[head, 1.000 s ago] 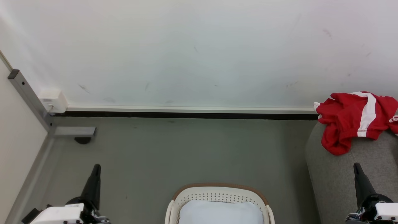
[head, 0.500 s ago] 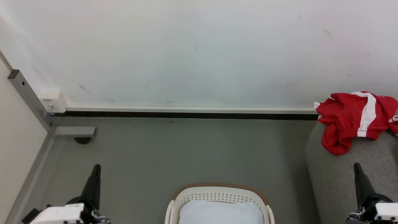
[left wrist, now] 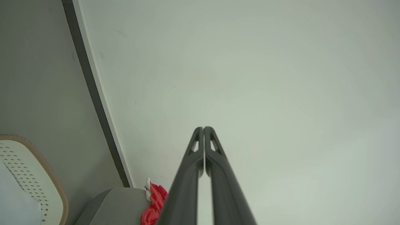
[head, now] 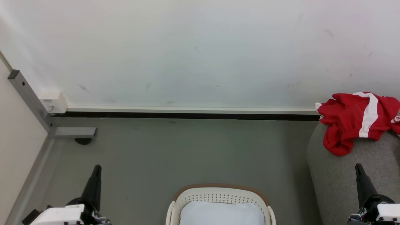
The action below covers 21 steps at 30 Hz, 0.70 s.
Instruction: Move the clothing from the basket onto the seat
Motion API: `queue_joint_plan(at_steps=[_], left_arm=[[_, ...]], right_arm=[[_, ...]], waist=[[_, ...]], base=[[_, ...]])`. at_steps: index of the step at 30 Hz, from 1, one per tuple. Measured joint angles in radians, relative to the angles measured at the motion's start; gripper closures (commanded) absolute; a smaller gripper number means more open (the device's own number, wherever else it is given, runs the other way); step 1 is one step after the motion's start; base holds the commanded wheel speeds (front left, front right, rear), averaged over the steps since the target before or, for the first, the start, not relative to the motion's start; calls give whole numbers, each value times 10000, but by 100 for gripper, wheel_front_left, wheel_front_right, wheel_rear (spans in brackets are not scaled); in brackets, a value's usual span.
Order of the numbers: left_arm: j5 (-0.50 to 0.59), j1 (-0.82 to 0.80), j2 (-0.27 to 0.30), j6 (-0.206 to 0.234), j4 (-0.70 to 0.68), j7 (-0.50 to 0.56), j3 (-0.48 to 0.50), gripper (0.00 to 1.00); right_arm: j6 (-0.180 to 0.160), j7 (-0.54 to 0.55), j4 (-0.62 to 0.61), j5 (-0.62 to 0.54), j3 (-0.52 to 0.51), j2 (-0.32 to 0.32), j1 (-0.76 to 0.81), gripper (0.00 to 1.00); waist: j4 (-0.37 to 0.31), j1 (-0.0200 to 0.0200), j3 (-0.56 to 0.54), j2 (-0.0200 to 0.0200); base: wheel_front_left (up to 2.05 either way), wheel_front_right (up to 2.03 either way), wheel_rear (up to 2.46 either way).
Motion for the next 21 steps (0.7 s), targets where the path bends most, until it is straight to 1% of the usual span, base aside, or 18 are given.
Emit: queue_joint_plan(at_steps=[21], left_arm=[[0, 0, 0, 2, 0, 0, 0, 100]], right_arm=[[0, -25, -2, 40, 33, -19, 0, 100]], waist=[[0, 0, 0, 0]], base=[[0, 0, 0]])
